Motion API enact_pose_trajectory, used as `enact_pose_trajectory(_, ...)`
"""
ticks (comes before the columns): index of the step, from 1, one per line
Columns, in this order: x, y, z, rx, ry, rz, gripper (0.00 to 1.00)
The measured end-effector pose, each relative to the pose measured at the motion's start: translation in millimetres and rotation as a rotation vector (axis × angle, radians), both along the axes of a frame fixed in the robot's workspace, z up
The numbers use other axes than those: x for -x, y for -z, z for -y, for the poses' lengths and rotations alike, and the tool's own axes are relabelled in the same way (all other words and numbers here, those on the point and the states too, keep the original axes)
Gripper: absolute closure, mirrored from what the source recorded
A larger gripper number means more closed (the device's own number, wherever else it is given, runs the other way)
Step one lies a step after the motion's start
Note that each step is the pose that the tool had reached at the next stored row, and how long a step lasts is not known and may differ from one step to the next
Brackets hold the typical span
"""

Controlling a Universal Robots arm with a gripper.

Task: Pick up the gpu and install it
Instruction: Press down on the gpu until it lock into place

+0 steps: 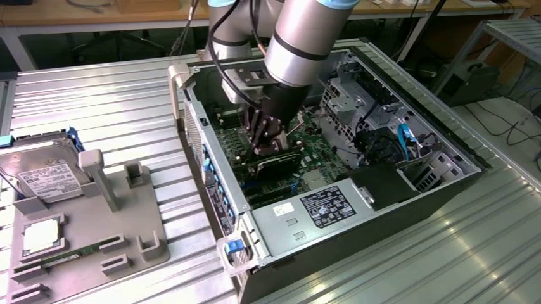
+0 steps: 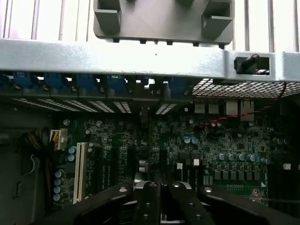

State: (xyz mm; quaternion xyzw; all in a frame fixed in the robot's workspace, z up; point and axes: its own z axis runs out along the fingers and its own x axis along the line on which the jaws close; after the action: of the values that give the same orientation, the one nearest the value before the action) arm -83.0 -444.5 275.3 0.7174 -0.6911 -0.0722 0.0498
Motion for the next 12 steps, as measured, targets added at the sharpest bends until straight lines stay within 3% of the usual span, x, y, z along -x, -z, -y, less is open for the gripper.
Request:
enact_pose_trajectory(3, 2.3, 0.0, 0.0, 0.0026, -0.003, 0.0089, 0.89)
enact_pose_trajectory(8, 6.6, -0.1, 0.0, 0.0037, -0.006, 0.0383, 0.89)
enact_pose_trajectory(12, 13.9, 0.1, 0.0, 0.0035, -0.007, 0.0438, 0.89)
